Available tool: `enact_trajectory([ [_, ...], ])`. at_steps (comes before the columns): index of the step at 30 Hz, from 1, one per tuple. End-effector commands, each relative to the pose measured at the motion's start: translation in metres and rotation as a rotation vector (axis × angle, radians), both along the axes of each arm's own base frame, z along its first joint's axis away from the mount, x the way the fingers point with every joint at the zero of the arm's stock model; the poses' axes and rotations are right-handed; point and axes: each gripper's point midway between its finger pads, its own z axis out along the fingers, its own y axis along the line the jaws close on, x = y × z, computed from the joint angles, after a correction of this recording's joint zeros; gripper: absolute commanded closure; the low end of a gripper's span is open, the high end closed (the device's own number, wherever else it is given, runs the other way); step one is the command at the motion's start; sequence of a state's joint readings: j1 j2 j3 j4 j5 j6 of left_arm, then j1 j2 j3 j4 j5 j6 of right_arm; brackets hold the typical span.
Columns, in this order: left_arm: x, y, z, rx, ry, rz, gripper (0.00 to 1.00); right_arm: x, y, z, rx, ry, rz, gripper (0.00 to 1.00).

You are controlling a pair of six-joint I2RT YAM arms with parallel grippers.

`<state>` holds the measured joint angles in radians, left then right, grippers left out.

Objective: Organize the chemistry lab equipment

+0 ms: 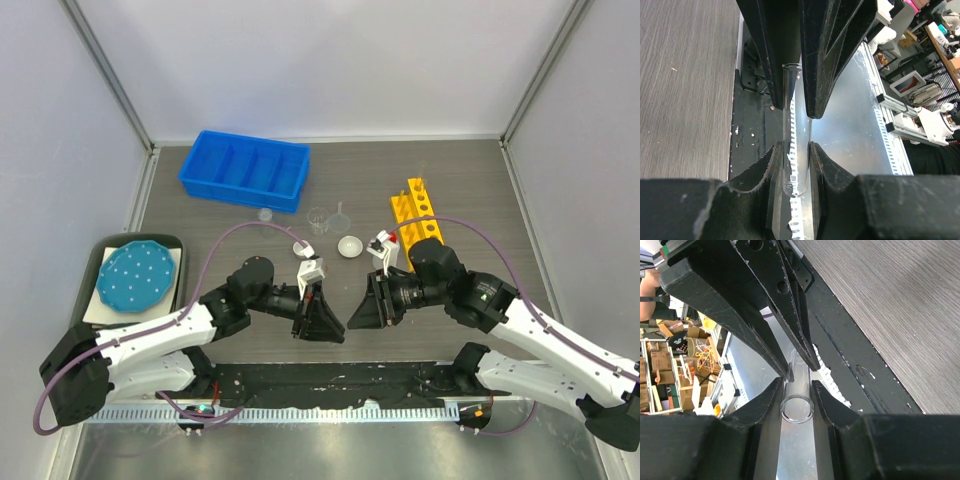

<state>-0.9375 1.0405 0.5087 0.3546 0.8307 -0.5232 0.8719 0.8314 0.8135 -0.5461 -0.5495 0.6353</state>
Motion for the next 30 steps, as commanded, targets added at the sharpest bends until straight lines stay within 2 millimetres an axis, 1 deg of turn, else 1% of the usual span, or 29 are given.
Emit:
enact_trajectory([
  [1,0.005,-0.001,0.012,-0.043,-0.027,0.019,0.80,0.005,0.009,0.024,0.061,-0.057,0.000,0.76],
  [2,0.006,-0.002,0.015,-0.041,-0.025,0.022,0.70,0.007,0.008,0.024,0.058,-0.063,-0.005,0.76],
  [3,0.007,-0.001,0.013,-0.028,-0.016,0.023,0.63,0.007,0.008,0.022,0.047,-0.064,-0.010,0.77],
  [4,0.007,-0.001,0.013,-0.023,-0.016,0.024,0.51,0.009,0.007,0.024,0.045,-0.073,-0.017,0.77],
  [5,0.009,-0.003,0.017,-0.024,-0.021,0.031,0.44,0.012,0.006,0.022,0.032,-0.083,-0.028,0.78],
  [6,0.009,-0.002,0.013,-0.006,-0.016,0.036,0.34,0.012,0.005,0.023,0.027,-0.086,-0.031,0.78],
  [7,0.011,-0.002,0.013,0.002,-0.017,0.050,0.20,0.013,0.005,0.024,0.029,-0.090,-0.032,0.78],
  [9,0.021,-0.002,0.012,0.044,-0.012,0.111,0.02,0.017,0.004,0.021,0.005,-0.099,-0.047,0.78],
  [10,0.025,-0.001,0.010,0.068,-0.014,0.135,0.00,0.020,0.004,0.023,-0.004,-0.111,-0.058,0.78],
  [11,0.033,0.002,0.000,0.126,-0.001,0.195,0.00,0.023,0.004,0.021,-0.021,-0.115,-0.066,0.78],
  [12,0.041,0.002,0.004,0.140,-0.006,0.239,0.00,0.029,0.001,0.018,-0.053,-0.132,-0.091,0.78],
  [13,0.051,0.004,0.002,0.172,-0.003,0.304,0.00,0.033,0.000,0.023,-0.060,-0.154,-0.107,0.79],
  [14,0.056,0.010,-0.007,0.236,0.017,0.358,0.00,0.038,-0.002,0.023,-0.078,-0.170,-0.123,0.79],
  [15,0.075,0.016,-0.009,0.267,0.001,0.476,0.00,0.047,-0.008,0.015,-0.141,-0.188,-0.162,0.79],
  [16,0.085,0.019,-0.003,0.277,0.010,0.542,0.00,0.053,-0.009,0.023,-0.148,-0.214,-0.180,0.79],
  [17,0.088,0.029,-0.006,0.317,0.018,0.592,0.00,0.059,-0.012,0.023,-0.172,-0.231,-0.203,0.80],
  [18,0.101,0.038,-0.007,0.339,0.001,0.686,0.00,0.063,-0.016,0.020,-0.212,-0.235,-0.222,0.80],
  [19,0.105,0.043,-0.002,0.342,-0.001,0.723,0.00,0.075,-0.022,0.029,-0.235,-0.285,-0.274,0.80],
  [20,0.107,0.051,-0.005,0.371,0.005,0.760,0.00,0.082,-0.027,0.031,-0.258,-0.301,-0.305,0.80],
  [21,0.107,0.055,-0.001,0.366,0.000,0.778,0.00,0.086,-0.032,0.031,-0.288,-0.310,-0.323,0.80],
  [22,0.110,0.059,0.001,0.369,-0.006,0.805,0.00,0.095,-0.036,0.038,-0.302,-0.337,-0.357,0.80],
  [24,0.106,0.064,0.001,0.376,0.000,0.806,0.00,0.110,-0.048,0.041,-0.358,-0.362,-0.425,0.80],
  [25,0.110,0.069,0.000,0.386,-0.005,0.841,0.00,0.119,-0.052,0.045,-0.380,-0.381,-0.454,0.80],
  [26,0.109,0.071,-0.004,0.395,0.006,0.846,0.00,0.123,-0.056,0.045,-0.401,-0.382,-0.469,0.80],
  [27,0.108,0.072,-0.003,0.389,0.013,0.849,0.00,0.132,-0.062,0.050,-0.410,-0.387,-0.502,0.80],
  [29,0.106,0.073,-0.008,0.391,0.025,0.848,0.00,0.145,-0.070,0.046,-0.455,-0.375,-0.524,0.81],
  [30,0.105,0.074,-0.010,0.396,0.032,0.849,0.00,0.158,-0.081,0.051,-0.461,-0.370,-0.578,0.81],
])
